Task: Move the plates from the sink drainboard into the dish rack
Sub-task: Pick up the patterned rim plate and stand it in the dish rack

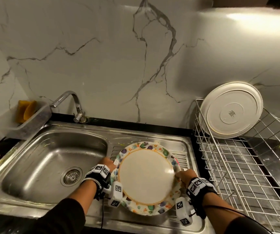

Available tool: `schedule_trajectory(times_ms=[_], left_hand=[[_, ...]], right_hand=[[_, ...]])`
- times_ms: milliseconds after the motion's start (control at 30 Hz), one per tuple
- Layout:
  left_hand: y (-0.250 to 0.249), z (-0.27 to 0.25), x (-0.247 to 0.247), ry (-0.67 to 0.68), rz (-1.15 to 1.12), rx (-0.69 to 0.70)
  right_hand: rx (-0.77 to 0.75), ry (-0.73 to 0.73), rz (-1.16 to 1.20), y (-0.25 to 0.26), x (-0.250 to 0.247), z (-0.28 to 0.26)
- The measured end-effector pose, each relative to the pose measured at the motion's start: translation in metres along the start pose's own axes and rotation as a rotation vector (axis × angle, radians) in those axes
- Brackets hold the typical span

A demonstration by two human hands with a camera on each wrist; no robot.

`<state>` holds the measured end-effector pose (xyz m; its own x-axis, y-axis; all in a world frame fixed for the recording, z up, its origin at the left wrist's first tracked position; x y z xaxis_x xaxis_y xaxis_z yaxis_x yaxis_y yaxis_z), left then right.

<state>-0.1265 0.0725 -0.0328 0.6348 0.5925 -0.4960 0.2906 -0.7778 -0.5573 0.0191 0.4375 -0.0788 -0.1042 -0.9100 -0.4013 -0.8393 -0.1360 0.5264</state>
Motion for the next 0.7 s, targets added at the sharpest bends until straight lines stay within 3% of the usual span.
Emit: schedule_trajectory(times_ms=[133,367,467,700], left_hand=[[-0.015,-0.001,-0.021,-0.075,-0.107,0.108],[-0.081,-0.047,-0.102,-0.336,-0.236,0.497],[-0.095,-0.070,-0.124,-0.461,-0.238,0.582],[-0.098,-0.089,-0.137,-0.598,-0.254,0.685]], right_hand=[[-0.135,-0.076,0.038,0.024,-0.012,-0.009],[-0.563,-0.307,0.243,0.113,-0.039,-0.092],[-0.676,-0.399,0.255,0.135,-0.049,-0.111],[-0.802,-0.559,0.205,0.157,-0.054,-0.143]])
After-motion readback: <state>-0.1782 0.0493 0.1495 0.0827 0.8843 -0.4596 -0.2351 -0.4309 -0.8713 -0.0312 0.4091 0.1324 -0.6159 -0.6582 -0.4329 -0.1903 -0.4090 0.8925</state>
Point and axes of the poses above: each hand's wrist, its own z-axis towards the middle knuckle, its own x-axis out of the palm, y = z × x, the point moved 7 cm from there along z, towards the middle knuckle, and after that the axes turned 13 degrees about y, right-handed, at the moved point
